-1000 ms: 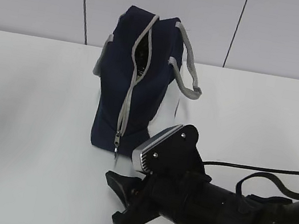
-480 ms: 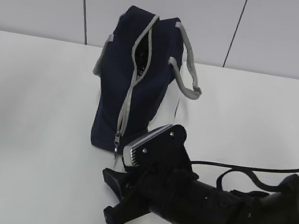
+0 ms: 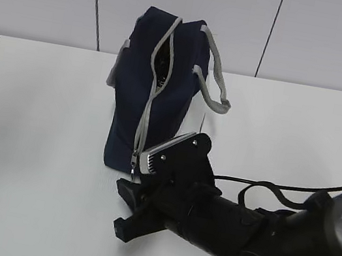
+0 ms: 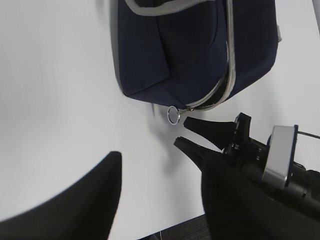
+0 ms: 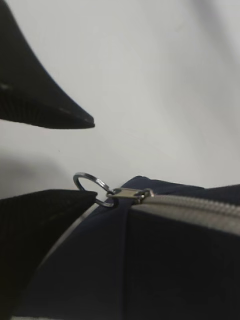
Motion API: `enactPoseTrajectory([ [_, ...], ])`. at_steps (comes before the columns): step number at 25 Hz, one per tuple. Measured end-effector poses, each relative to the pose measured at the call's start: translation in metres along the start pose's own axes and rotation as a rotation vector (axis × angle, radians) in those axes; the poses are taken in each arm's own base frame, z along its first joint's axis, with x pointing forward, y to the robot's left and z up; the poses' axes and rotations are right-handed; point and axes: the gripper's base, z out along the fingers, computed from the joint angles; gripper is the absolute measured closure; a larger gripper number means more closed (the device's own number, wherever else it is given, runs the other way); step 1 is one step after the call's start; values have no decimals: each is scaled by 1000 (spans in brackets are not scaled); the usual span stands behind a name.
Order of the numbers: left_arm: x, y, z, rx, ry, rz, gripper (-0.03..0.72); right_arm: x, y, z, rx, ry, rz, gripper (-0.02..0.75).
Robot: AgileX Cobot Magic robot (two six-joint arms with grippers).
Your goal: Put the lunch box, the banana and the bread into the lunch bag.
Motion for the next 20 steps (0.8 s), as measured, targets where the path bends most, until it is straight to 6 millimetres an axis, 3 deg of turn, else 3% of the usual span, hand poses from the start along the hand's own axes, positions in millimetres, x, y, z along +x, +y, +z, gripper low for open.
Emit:
enactPoseTrajectory([
  [9, 0, 0, 0, 0, 0, 1, 318, 5, -6, 17, 60, 8, 62, 454],
  [20, 0, 0, 0, 0, 0, 3, 318, 5, -9, 17, 87, 9, 57, 705],
])
